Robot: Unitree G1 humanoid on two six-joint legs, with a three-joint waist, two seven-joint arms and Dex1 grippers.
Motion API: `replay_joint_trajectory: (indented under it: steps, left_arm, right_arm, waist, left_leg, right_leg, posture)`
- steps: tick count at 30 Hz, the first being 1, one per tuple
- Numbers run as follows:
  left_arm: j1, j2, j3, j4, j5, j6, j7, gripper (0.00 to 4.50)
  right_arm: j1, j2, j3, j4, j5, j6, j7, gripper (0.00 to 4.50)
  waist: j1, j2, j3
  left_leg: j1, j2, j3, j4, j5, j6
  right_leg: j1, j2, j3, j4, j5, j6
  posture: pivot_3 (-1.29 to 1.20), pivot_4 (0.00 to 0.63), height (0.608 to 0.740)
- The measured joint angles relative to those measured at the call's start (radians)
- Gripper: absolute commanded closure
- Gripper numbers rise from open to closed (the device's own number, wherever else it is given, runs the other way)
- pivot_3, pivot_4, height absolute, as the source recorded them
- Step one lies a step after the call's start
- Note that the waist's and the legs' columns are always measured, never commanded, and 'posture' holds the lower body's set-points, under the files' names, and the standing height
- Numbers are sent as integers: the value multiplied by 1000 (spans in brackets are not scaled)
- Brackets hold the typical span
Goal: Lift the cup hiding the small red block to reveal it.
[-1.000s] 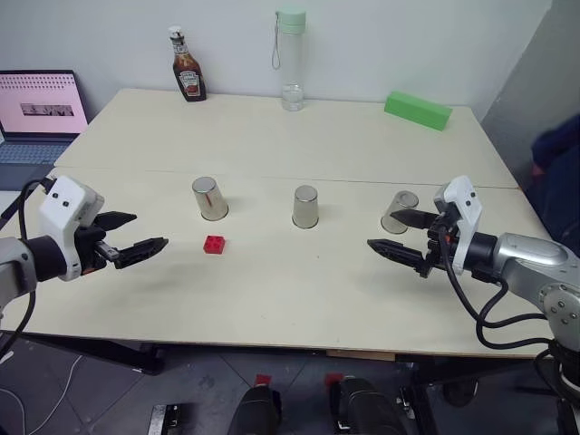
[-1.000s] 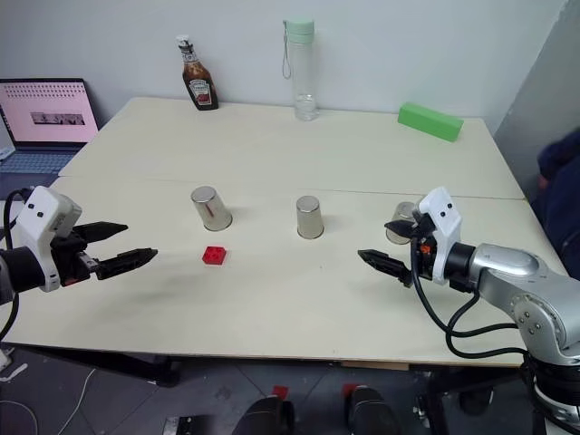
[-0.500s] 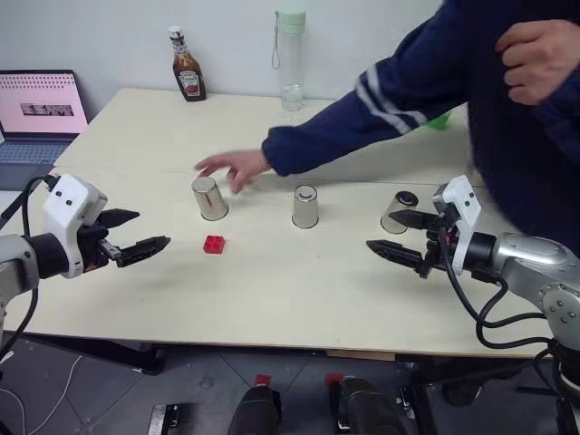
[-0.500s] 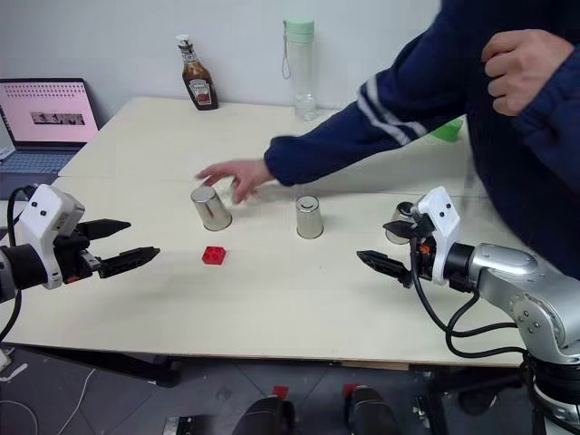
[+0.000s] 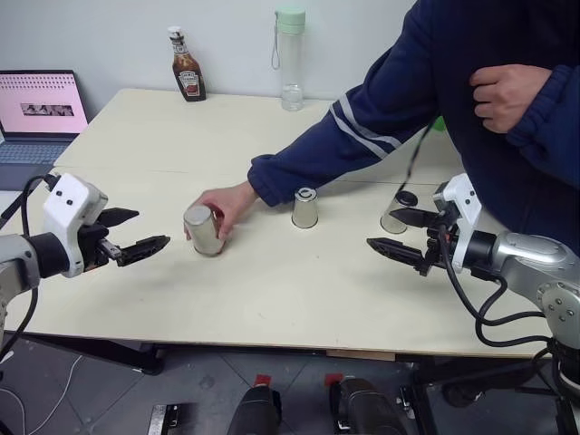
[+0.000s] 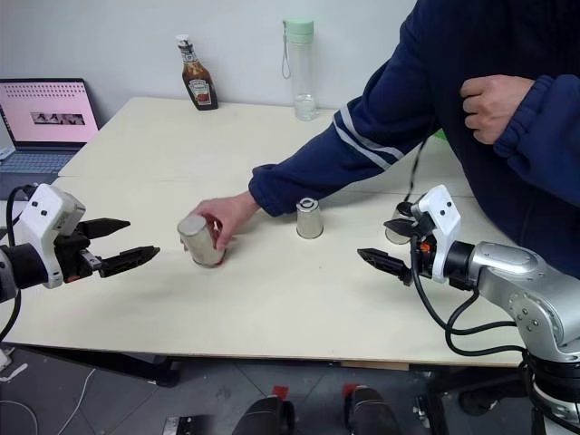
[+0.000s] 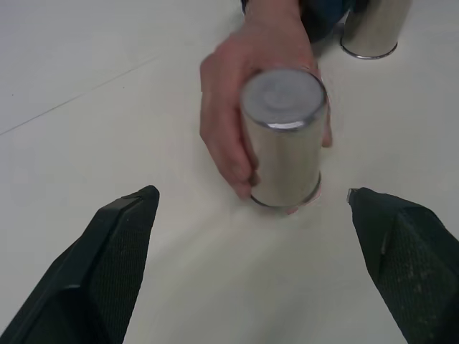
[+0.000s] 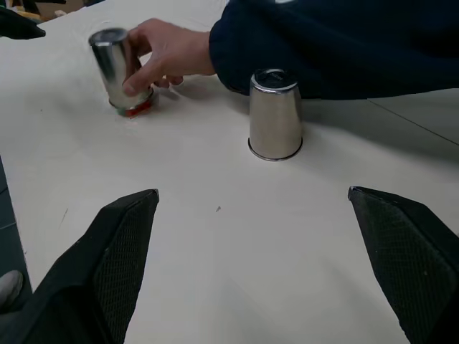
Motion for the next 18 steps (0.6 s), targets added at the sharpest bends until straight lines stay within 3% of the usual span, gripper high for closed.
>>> replay_joint_trajectory:
  steps: [18]
  left_arm:
    - [-38, 0, -38, 36, 15, -23, -10, 21]
  right_arm:
    - [9, 0, 0, 0, -8, -1, -4, 0]
  waist:
    - [0, 0, 0]
  left_leg:
    - [0, 0, 0, 0, 0, 0]
  right_leg:
    - [0, 0, 0, 0, 0, 0]
  posture:
    - [0, 150, 740]
